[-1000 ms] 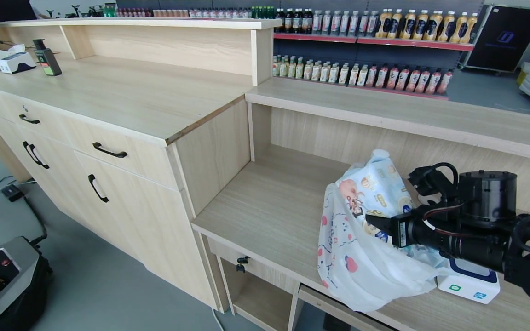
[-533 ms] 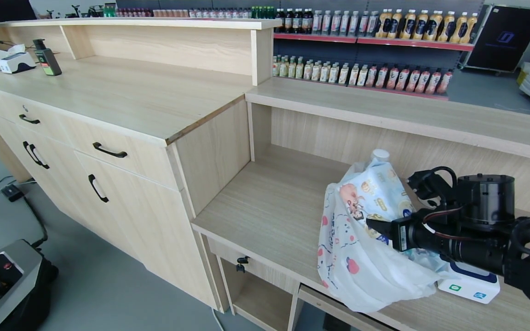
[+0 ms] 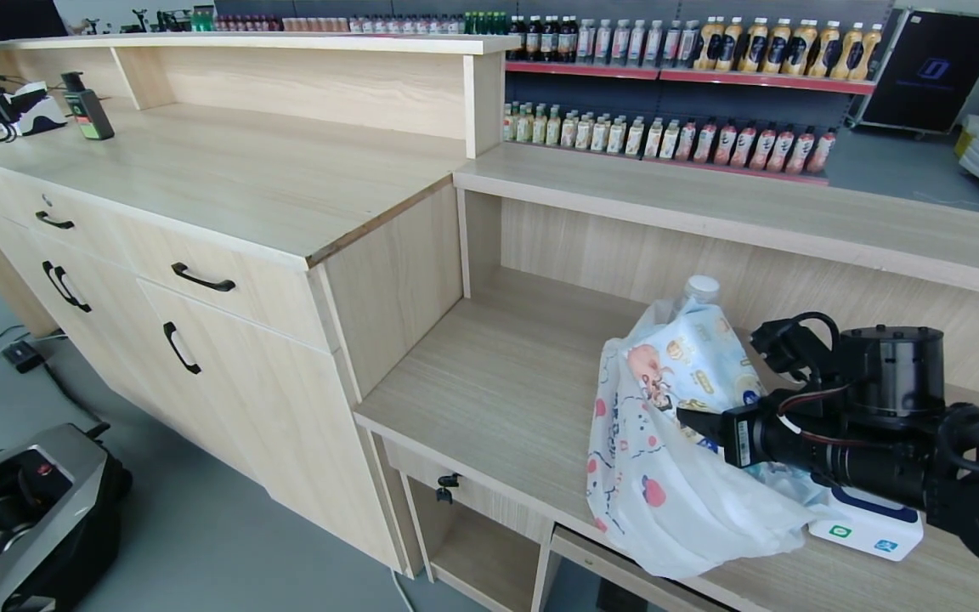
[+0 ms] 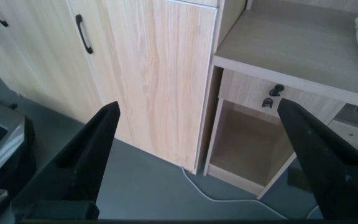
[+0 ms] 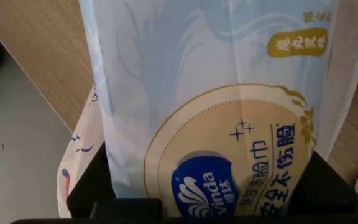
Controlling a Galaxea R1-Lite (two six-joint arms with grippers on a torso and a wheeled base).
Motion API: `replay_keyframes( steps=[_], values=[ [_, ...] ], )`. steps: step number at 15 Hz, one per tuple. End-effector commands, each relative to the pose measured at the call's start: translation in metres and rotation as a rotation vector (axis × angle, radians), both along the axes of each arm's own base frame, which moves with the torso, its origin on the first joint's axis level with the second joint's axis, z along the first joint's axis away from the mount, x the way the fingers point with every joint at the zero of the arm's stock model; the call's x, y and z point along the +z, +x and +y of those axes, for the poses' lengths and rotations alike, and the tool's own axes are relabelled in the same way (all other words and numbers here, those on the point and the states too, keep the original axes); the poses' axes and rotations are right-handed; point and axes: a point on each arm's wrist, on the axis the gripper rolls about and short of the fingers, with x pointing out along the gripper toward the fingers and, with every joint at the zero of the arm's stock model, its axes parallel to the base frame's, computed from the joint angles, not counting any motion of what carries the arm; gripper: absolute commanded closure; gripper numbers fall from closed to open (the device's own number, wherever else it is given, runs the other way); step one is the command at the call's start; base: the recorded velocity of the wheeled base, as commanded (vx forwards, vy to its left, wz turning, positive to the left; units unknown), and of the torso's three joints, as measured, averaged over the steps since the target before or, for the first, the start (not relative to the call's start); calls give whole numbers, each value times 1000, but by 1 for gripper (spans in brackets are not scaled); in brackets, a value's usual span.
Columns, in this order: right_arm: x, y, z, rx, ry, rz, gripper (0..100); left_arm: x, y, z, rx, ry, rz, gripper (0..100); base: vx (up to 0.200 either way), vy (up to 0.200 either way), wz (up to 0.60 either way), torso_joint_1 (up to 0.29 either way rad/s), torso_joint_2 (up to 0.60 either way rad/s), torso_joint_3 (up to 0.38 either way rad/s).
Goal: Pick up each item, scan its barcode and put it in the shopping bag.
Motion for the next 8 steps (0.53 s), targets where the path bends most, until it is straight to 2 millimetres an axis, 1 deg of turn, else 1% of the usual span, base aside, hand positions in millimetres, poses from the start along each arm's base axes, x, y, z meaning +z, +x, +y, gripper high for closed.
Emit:
replay_keyframes(
  steps=[1, 8],
  values=[
    [-3, 0, -1, -3, -4, 12, 100, 0, 0, 0, 0, 0, 1, 0, 0, 0, 0, 0, 0, 0],
    [-4, 3, -1, -5, -5, 11, 100, 0, 0, 0, 0, 0, 1, 0, 0, 0, 0, 0, 0, 0]
  ],
)
